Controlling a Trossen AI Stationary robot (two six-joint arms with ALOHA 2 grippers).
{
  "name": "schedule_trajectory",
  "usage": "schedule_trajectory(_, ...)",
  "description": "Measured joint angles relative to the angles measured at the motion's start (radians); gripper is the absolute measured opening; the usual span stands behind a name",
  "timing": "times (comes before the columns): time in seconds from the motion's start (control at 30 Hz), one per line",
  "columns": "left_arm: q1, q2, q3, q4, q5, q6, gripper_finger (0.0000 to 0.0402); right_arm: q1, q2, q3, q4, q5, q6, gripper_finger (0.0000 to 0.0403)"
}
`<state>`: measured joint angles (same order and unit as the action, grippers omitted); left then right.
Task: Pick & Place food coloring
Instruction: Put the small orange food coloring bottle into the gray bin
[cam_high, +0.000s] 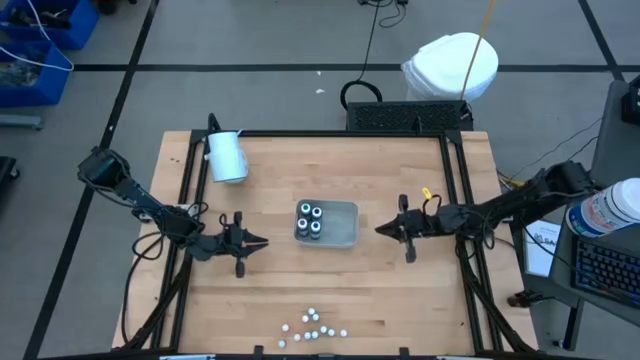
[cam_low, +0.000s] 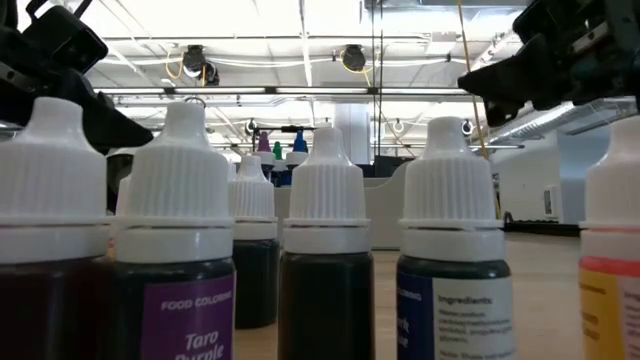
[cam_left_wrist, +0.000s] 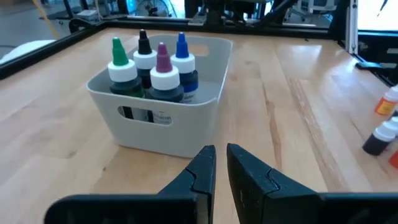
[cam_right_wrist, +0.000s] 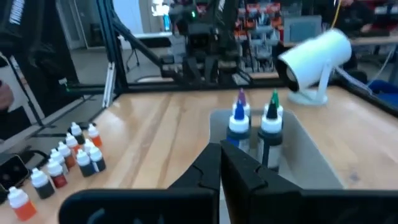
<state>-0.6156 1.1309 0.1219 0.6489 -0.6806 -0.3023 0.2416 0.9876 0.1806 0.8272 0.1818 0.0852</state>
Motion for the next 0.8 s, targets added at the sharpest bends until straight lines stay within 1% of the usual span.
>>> schedule_trajectory(0.13, 0.0, 0.0, 0.0, -0.004, 0.007, -0.009, 0.0049, -0.002, -0.119, 0.0, -0.122, 0.029, -0.03, 0.0001)
schedule_trajectory(0.2, 0.0, 0.0, 0.0, -0.004, 0.007, -0.024, 0.0049, -0.009, -0.201, 0.0, -0.172, 0.031, -0.038, 0.0001)
schedule_trajectory(0.37, 0.0, 0.0, 0.0, -0.01, 0.007, -0.026, 0.0049, -0.011, -0.405, -0.001, -0.386, 0.03, -0.039, 0.0)
schedule_trajectory(0.4, 0.0, 0.0, 0.0, -0.011, 0.007, -0.026, 0.0049, -0.011, -0.436, -0.006, -0.405, 0.031, -0.027, 0.0)
schedule_trajectory(0.47, 0.0, 0.0, 0.0, -0.012, 0.007, -0.021, 0.0049, -0.011, -0.488, -0.036, -0.404, 0.03, -0.009, 0.0)
schedule_trajectory(0.6, 0.0, 0.0, 0.0, -0.032, -0.004, -0.013, 0.0049, -0.01, -0.559, -0.124, -0.345, 0.028, 0.009, 0.0)
schedule_trajectory(0.63, 0.0, 0.0, 0.0, -0.037, -0.006, -0.008, 0.0049, -0.011, -0.568, -0.15, -0.299, 0.027, 0.015, 0.0)
schedule_trajectory(0.67, 0.0, 0.0, 0.0, -0.045, -0.008, -0.007, 0.0049, -0.01, -0.58, -0.16, -0.292, 0.028, 0.024, 0.0)
schedule_trajectory(0.8, 0.0, 0.0, 0.0, -0.076, -0.009, -0.034, 0.0049, -0.01, -0.578, -0.161, -0.338, 0.027, 0.034, 0.0)
